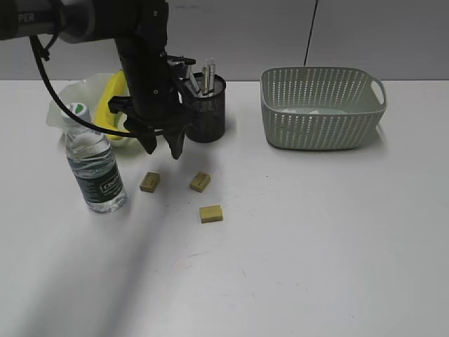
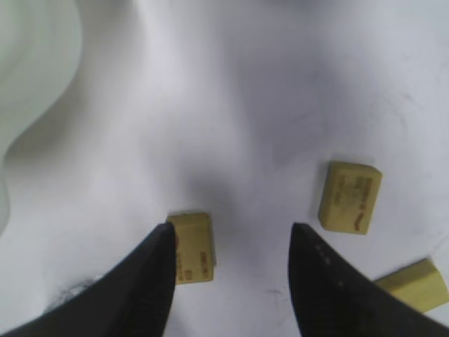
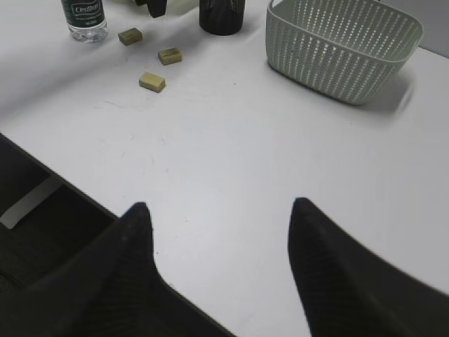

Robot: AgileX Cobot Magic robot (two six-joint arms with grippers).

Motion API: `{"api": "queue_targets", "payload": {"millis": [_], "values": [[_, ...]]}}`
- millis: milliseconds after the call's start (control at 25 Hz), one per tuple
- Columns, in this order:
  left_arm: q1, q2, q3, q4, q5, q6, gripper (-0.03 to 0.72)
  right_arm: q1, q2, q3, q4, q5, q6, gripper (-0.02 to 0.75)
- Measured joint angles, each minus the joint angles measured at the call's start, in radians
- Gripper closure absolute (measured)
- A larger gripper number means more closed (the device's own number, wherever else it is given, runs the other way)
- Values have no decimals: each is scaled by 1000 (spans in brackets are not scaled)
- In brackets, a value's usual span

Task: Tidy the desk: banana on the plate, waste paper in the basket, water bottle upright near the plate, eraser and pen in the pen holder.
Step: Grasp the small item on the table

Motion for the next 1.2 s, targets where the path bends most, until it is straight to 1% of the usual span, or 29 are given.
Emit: {"api": "queue_targets", "payload": {"millis": [200,440,720,1200], "values": [[-4,0,7,12,0,0,300,0,0,0,0,0,2,253],[-4,0,72,34,0,0,295,0,0,0,0,0,9,253],[-1,1,81,80,0,0,239,0,0,0,-1,0,9,253],[9,49,84,71,-4,0,230,0,0,0,-1,0,9,253]]}}
